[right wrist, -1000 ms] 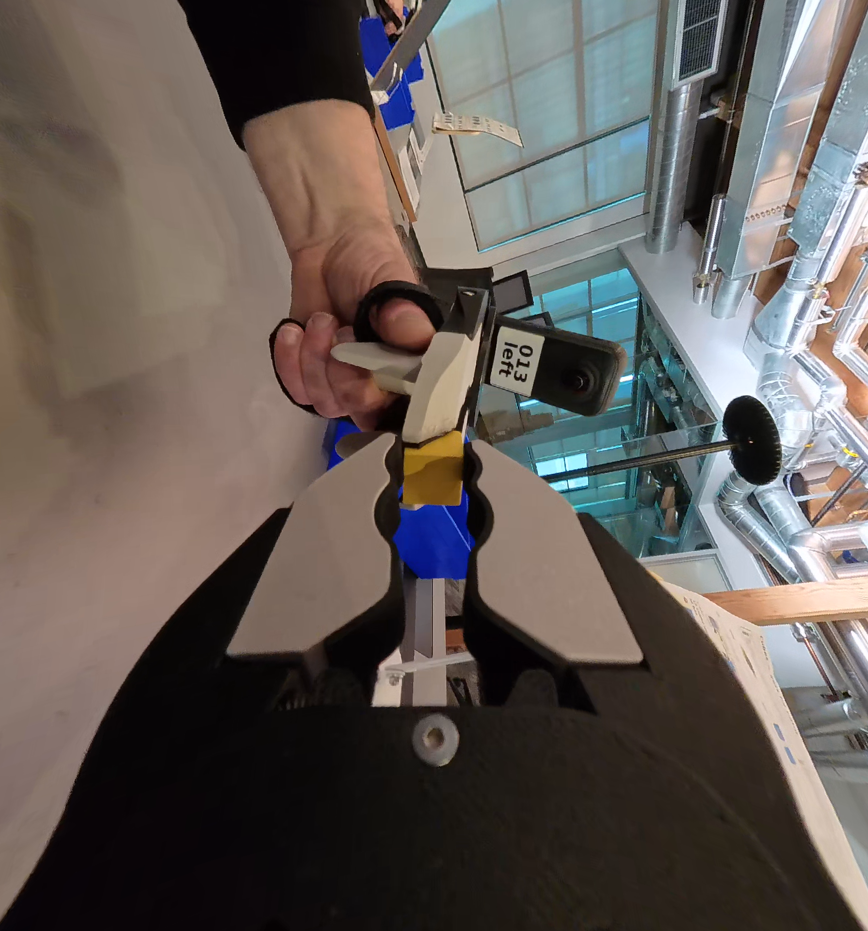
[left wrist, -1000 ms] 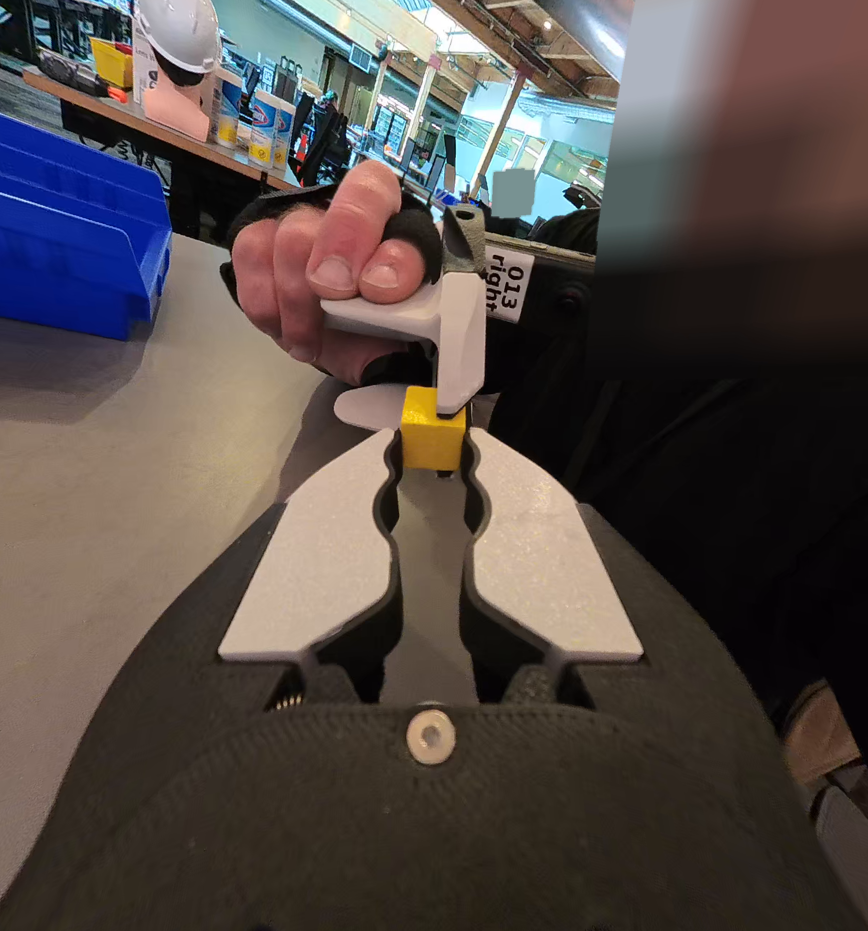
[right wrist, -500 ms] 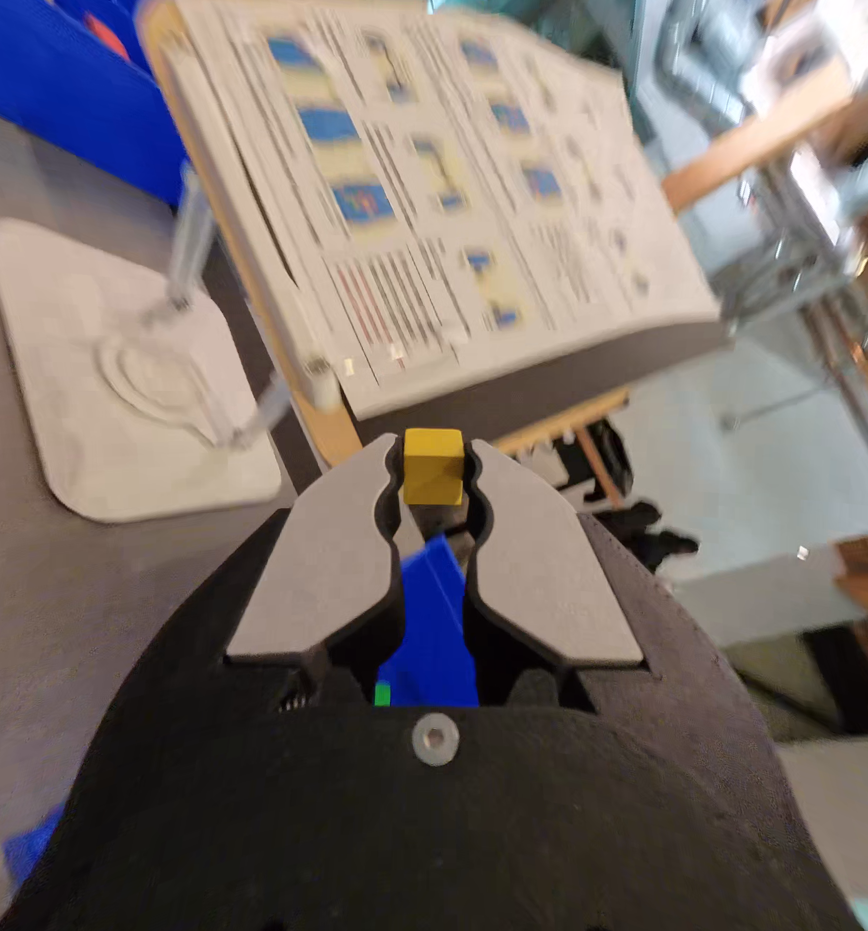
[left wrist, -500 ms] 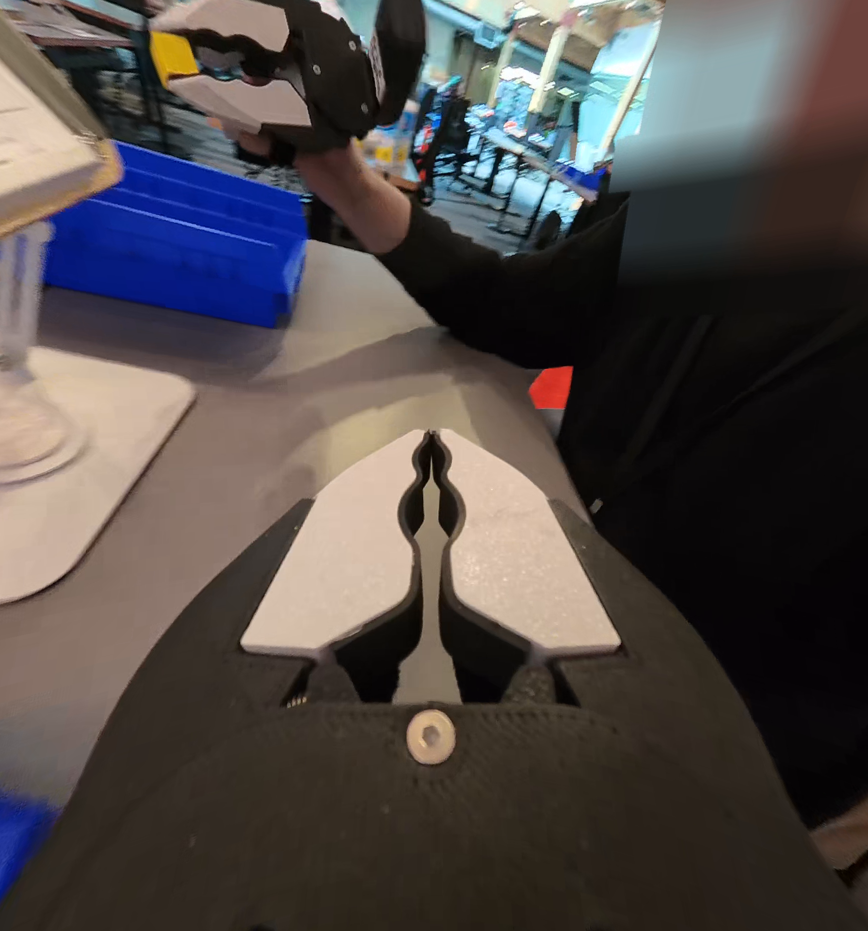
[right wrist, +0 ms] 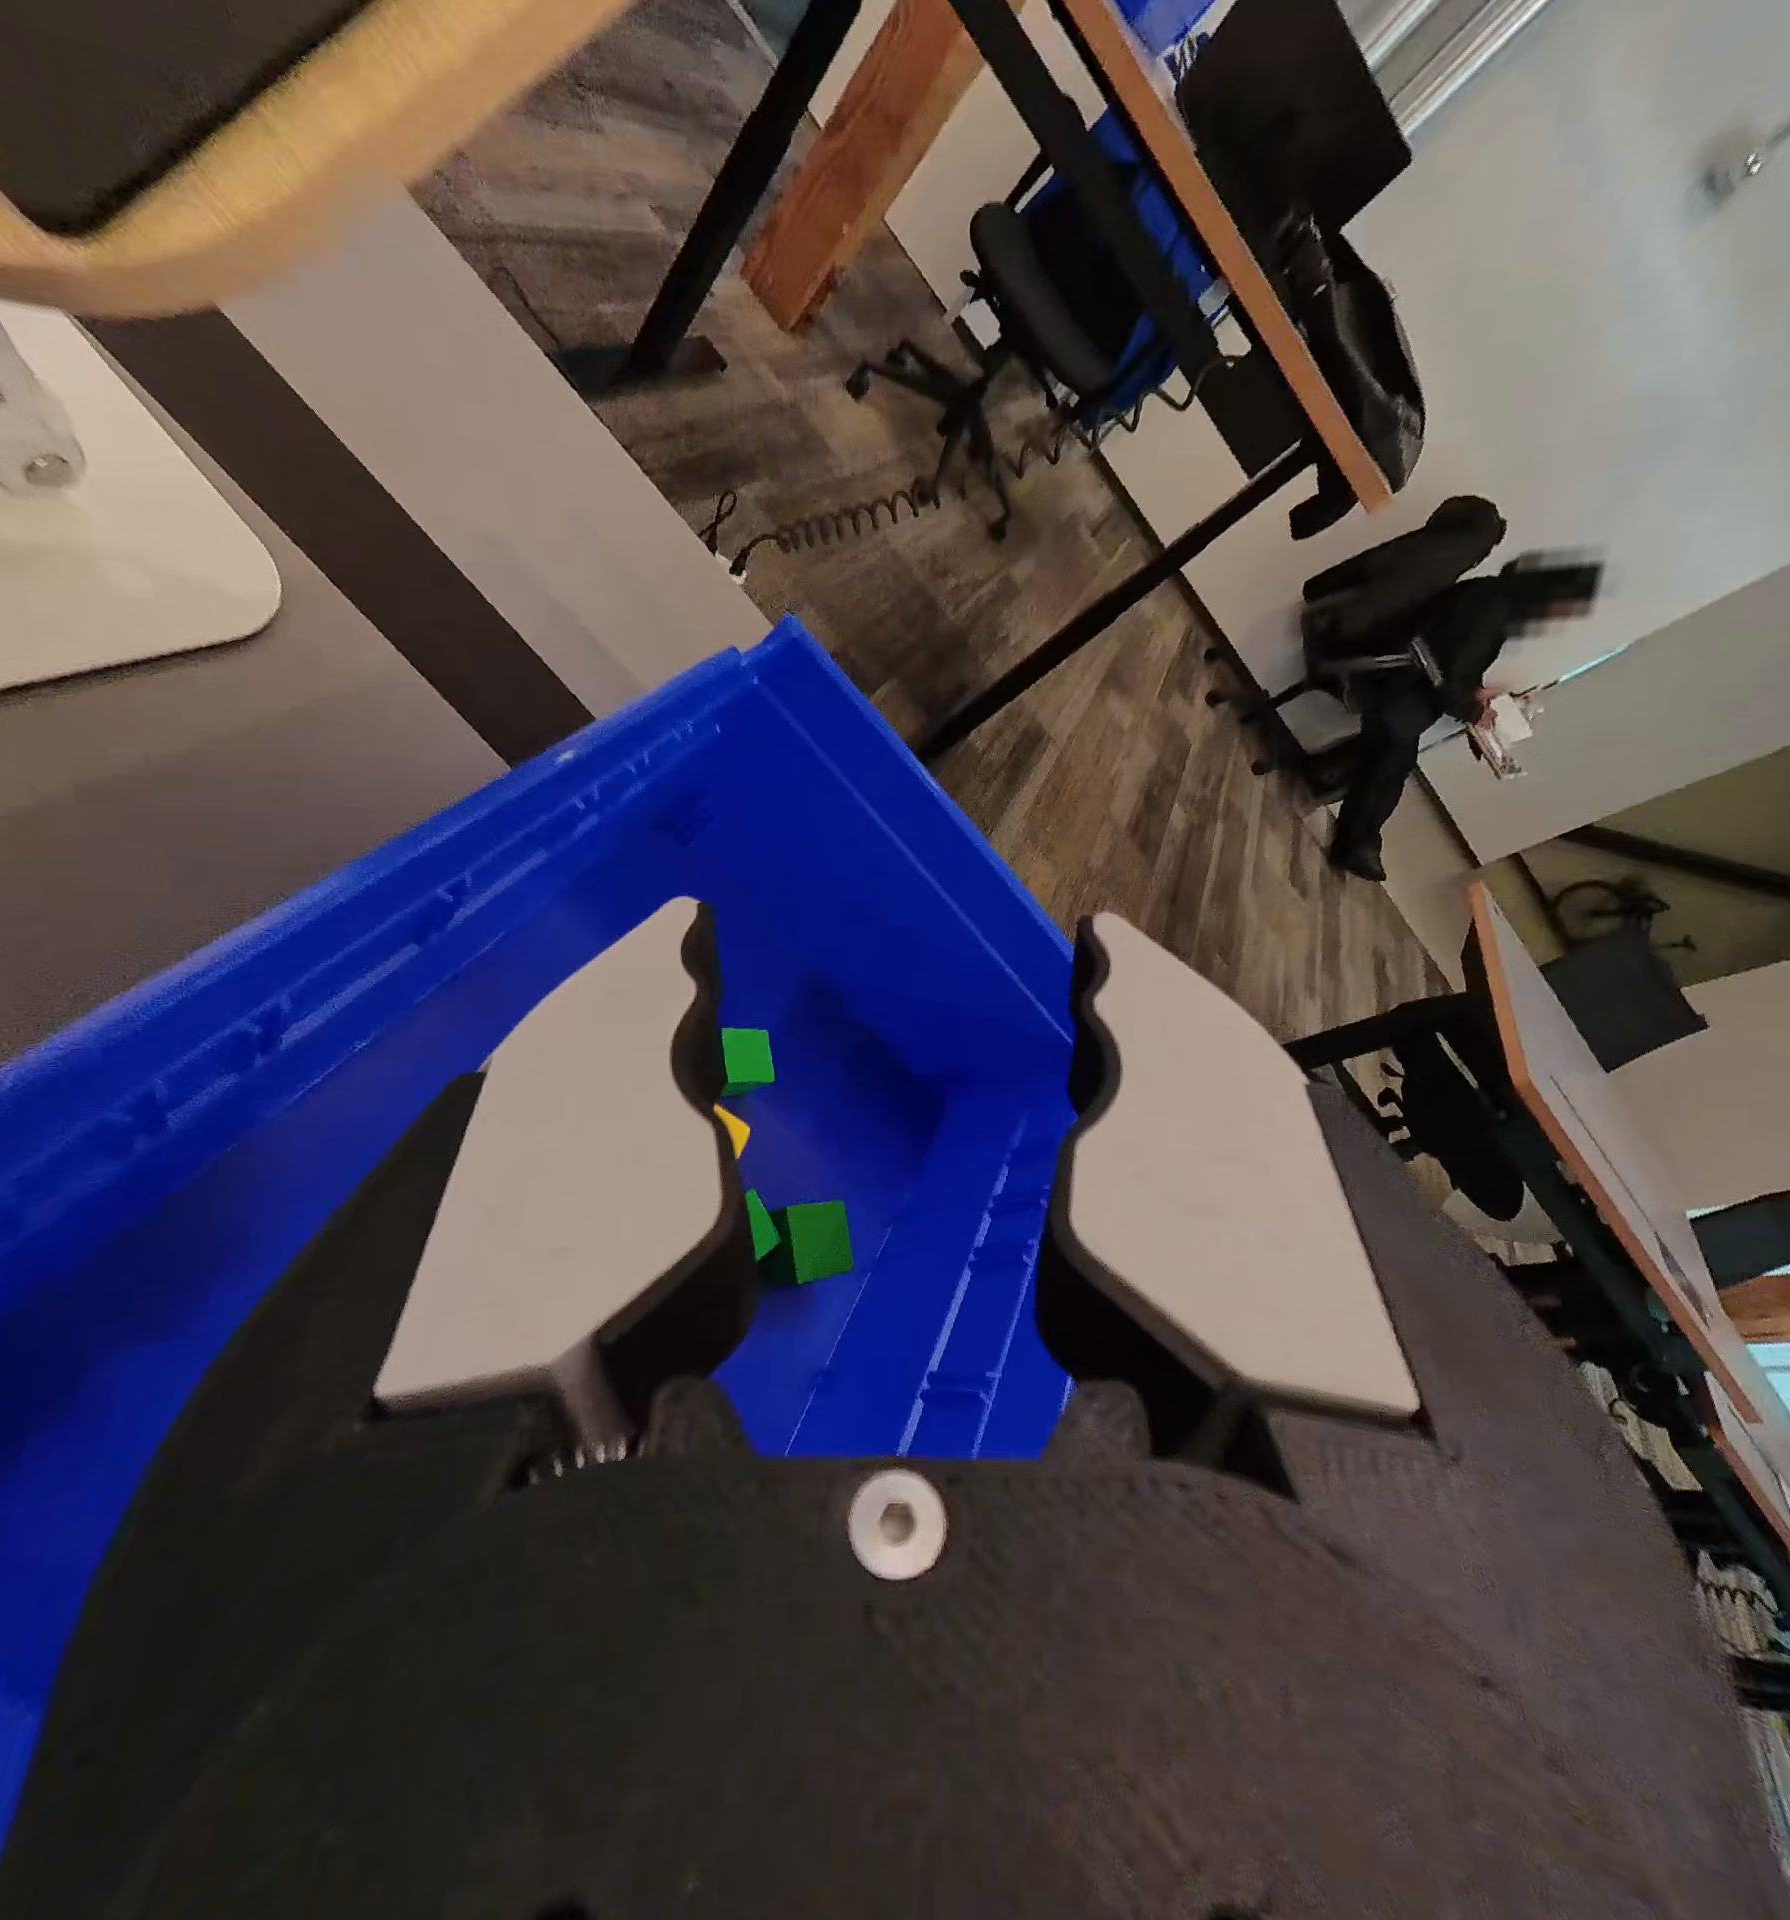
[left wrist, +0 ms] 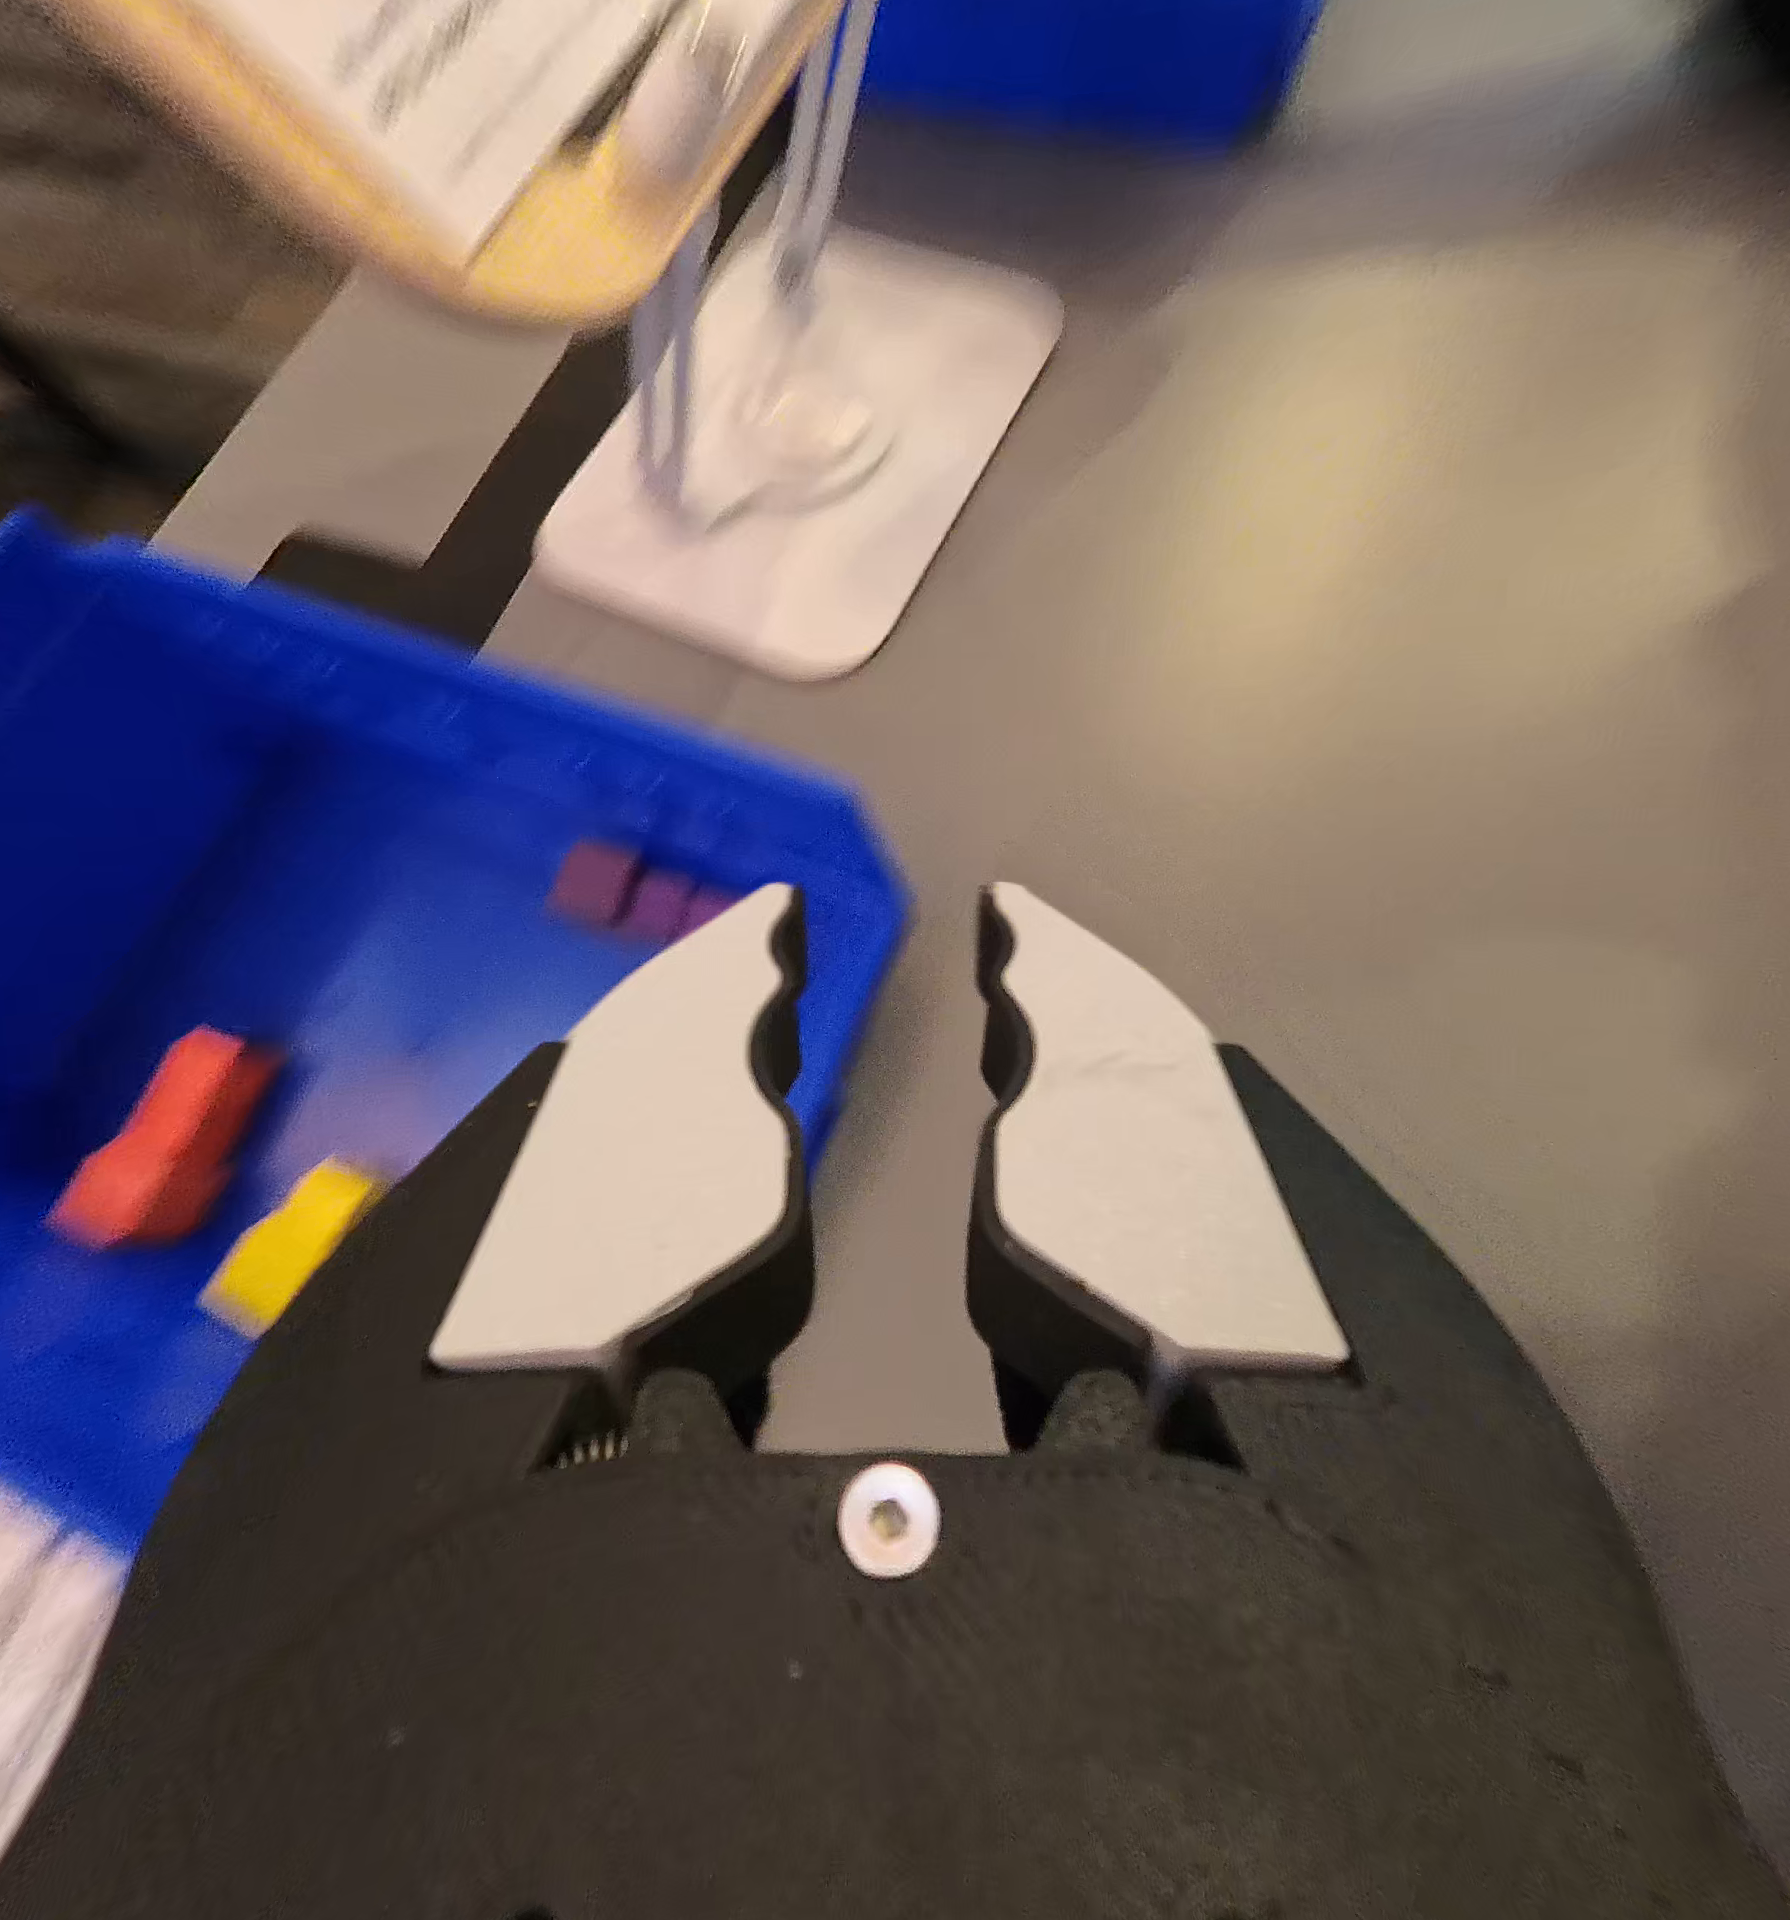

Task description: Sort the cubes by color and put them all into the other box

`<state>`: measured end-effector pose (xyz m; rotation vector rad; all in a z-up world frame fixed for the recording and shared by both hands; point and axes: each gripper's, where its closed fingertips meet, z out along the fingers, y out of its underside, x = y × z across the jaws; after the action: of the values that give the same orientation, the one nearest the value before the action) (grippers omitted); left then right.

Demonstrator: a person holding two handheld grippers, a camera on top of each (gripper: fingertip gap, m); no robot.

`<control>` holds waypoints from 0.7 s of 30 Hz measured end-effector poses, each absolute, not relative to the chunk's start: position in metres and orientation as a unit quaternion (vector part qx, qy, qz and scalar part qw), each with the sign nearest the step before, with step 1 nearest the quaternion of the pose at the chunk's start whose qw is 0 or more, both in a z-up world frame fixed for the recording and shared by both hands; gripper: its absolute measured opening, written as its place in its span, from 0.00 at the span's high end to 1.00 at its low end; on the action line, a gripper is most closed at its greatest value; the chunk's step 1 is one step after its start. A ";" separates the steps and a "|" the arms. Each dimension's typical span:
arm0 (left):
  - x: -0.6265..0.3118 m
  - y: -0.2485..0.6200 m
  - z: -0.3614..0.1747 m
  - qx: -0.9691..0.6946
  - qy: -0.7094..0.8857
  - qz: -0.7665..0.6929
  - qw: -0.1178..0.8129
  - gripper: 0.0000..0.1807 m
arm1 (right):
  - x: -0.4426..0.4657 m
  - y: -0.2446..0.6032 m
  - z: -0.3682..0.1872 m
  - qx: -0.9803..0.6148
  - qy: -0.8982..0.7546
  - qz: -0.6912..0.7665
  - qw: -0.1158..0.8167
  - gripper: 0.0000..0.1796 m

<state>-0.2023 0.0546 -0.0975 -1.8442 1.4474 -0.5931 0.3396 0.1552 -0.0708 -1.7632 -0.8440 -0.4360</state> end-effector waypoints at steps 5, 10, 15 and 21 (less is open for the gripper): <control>-0.229 0.102 -0.115 -0.731 0.591 -0.108 0.323 0.79 | 0.324 0.148 -0.057 -0.722 -0.368 -0.184 0.556 0.67; -0.249 0.143 -0.141 -0.735 0.626 -0.015 0.260 0.77 | 0.310 0.144 -0.052 -0.710 -0.381 -0.180 0.564 0.70; -0.277 0.177 -0.181 -0.710 0.679 0.120 0.144 0.75 | 0.298 0.141 -0.050 -0.701 -0.395 -0.175 0.568 0.71; -0.286 0.197 -0.207 -0.694 0.700 0.153 0.074 0.74 | 0.289 0.141 -0.054 -0.694 -0.412 -0.175 0.564 0.72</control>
<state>-0.2858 0.1973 -0.2075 -2.0816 2.1006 0.4581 0.2886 0.1412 -0.0537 -1.6330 -0.9684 -0.4117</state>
